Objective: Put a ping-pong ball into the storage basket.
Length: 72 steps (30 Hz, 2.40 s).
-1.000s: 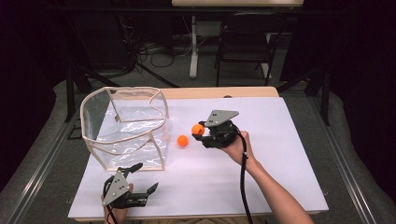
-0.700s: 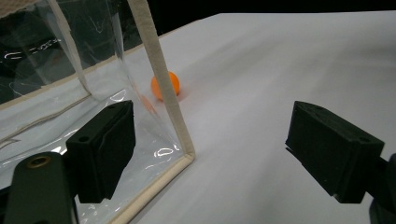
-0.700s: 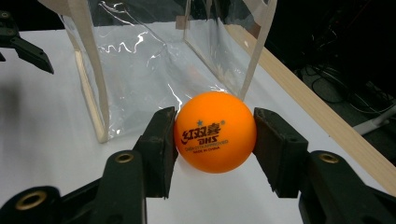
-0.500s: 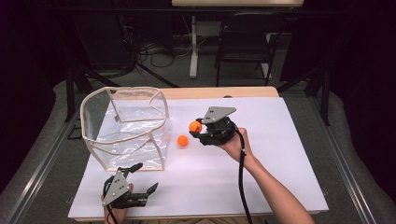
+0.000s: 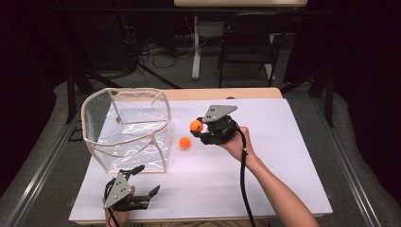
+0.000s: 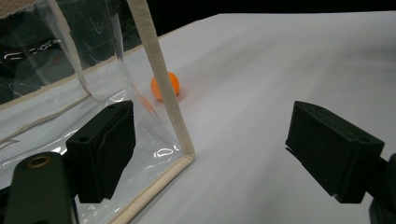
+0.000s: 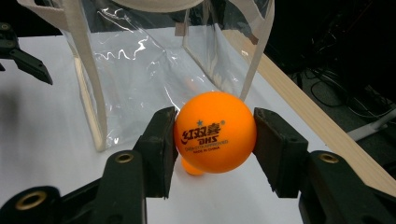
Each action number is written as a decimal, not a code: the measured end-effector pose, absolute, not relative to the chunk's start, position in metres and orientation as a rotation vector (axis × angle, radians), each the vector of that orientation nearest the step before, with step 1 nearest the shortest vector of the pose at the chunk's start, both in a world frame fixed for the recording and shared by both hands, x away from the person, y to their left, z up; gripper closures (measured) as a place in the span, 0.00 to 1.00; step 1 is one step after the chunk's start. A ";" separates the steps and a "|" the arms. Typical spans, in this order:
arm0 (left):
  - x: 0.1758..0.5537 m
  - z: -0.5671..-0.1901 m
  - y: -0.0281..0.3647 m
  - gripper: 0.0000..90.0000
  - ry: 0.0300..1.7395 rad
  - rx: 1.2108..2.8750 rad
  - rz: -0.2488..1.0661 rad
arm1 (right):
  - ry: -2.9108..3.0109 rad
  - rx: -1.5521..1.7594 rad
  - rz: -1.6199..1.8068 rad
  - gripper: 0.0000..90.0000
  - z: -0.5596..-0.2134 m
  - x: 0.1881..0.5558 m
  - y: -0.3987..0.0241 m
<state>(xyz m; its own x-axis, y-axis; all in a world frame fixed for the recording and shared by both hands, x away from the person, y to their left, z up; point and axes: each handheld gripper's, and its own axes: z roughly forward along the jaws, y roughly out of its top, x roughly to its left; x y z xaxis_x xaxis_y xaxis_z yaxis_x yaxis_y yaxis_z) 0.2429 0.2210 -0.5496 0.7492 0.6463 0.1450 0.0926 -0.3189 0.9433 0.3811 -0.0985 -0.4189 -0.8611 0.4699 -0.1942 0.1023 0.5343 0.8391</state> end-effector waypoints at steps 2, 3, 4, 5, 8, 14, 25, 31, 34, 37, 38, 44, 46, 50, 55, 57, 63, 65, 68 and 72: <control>0.243 -0.550 0.221 0.17 0.573 1.835 0.621 | 2.377 0.465 1.259 0.56 -0.418 0.382 -0.098; 0.243 -0.550 0.221 0.17 0.573 1.834 0.622 | 2.377 0.465 1.259 0.56 -0.417 0.382 -0.097; 0.243 -0.550 0.221 0.17 0.573 1.834 0.622 | 2.380 0.464 1.256 0.56 -0.416 0.383 -0.097; 0.243 -0.550 0.221 0.17 0.573 1.834 0.622 | 2.378 0.463 1.257 0.56 -0.416 0.383 -0.096; 0.243 -0.550 0.221 0.17 0.573 1.834 0.621 | 2.377 0.459 1.259 0.56 -0.414 0.384 -0.095; 0.243 -0.550 0.221 0.17 0.572 1.833 0.622 | 2.378 0.450 1.255 0.56 -0.410 0.386 -0.091; 0.243 -0.549 0.221 0.17 0.573 1.830 0.624 | 2.376 0.435 1.253 0.56 -0.402 0.389 -0.085; 0.243 -0.549 0.222 0.17 0.573 1.829 0.625 | 2.376 0.424 1.246 0.56 -0.397 0.391 -0.082; 0.243 -0.549 0.222 0.17 0.572 1.829 0.625 | 2.373 0.415 1.243 0.56 -0.394 0.391 -0.080; 0.243 -0.549 0.222 0.17 0.573 1.829 0.626 | 2.372 0.410 1.237 0.56 -0.392 0.391 -0.078; 0.243 -0.549 0.222 0.17 0.572 1.828 0.626 | 2.373 0.406 1.236 0.56 -0.392 0.391 -0.078; 0.243 -0.549 0.222 0.17 0.571 1.830 0.626 | 2.364 0.401 1.238 0.56 -0.387 0.391 -0.076; 0.243 -0.549 0.222 0.17 0.571 1.830 0.624 | 2.364 0.396 1.235 0.56 -0.386 0.391 -0.076; 0.243 -0.549 0.222 0.17 0.571 1.832 0.623 | 2.361 0.396 1.240 0.56 -0.385 0.392 -0.074; 0.243 -0.549 0.222 0.17 0.571 1.831 0.625 | 2.365 0.392 1.231 0.56 -0.384 0.393 -0.072; 0.243 -0.549 0.222 0.17 0.571 1.831 0.625 | 2.364 0.392 1.231 0.56 -0.384 0.394 -0.072; 0.243 -0.549 0.222 0.17 0.571 1.829 0.626 | 2.360 0.390 1.228 0.56 -0.381 0.395 -0.071; 0.243 -0.549 0.222 0.17 0.570 1.830 0.625 | 2.361 0.388 1.224 0.56 -0.380 0.395 -0.070; 0.243 -0.549 0.221 0.17 0.570 1.830 0.626 | 2.358 0.391 1.228 0.56 -0.379 0.396 -0.070; 0.243 -0.549 0.222 0.17 0.571 1.828 0.626 | 2.359 0.388 1.225 0.56 -0.377 0.397 -0.068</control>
<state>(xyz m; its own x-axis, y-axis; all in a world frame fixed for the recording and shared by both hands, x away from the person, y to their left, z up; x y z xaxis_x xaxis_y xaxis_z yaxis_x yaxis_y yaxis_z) 0.2427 0.2216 -0.5492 0.7471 0.6481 0.1473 0.0871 -0.3152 0.9450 0.3968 -0.0682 -0.3772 -0.8586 0.4410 -0.2615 0.0400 0.5660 0.8234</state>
